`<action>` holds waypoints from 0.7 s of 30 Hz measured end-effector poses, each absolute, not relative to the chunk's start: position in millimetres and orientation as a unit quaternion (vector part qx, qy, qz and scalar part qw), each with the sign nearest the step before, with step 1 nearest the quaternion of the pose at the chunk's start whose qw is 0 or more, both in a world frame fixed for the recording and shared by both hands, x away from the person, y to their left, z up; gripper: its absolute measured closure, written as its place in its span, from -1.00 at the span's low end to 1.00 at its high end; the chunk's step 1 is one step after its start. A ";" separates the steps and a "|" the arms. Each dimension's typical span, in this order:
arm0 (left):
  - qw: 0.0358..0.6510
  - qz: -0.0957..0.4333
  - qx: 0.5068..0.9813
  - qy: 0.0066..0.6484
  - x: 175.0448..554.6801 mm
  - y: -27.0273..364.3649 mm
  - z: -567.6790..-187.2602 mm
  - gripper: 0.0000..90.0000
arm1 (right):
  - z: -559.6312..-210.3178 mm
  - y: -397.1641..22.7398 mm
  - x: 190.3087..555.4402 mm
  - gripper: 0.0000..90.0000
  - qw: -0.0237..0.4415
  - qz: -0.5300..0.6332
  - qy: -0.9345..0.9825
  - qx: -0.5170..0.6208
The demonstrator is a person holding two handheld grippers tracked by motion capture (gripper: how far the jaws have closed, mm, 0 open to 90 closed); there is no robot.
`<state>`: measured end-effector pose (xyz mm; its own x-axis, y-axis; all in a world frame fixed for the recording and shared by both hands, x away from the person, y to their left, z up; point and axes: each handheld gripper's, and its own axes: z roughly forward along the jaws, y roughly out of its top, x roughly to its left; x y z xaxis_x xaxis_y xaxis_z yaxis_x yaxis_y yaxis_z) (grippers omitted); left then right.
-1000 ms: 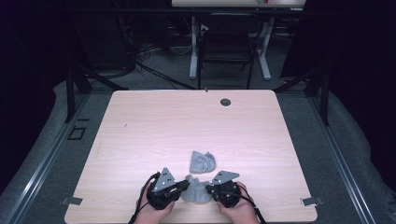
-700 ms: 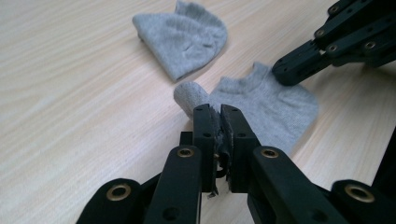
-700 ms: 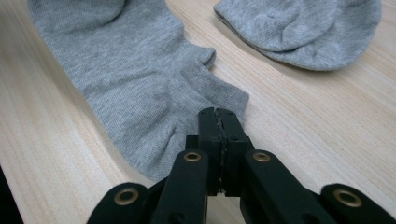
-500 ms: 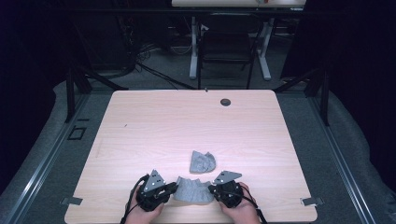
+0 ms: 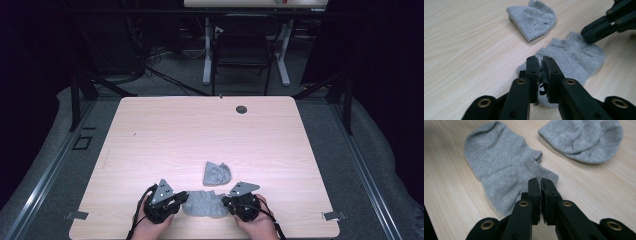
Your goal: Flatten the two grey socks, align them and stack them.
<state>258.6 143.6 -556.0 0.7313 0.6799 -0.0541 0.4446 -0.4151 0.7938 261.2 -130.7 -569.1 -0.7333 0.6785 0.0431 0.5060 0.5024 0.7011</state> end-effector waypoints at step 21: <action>0.380 0.117 0.853 0.339 257.0 136.1 -580.1 0.94 | -574.5 -130.0 259.0 0.98 0.115 0.346 0.867 0.340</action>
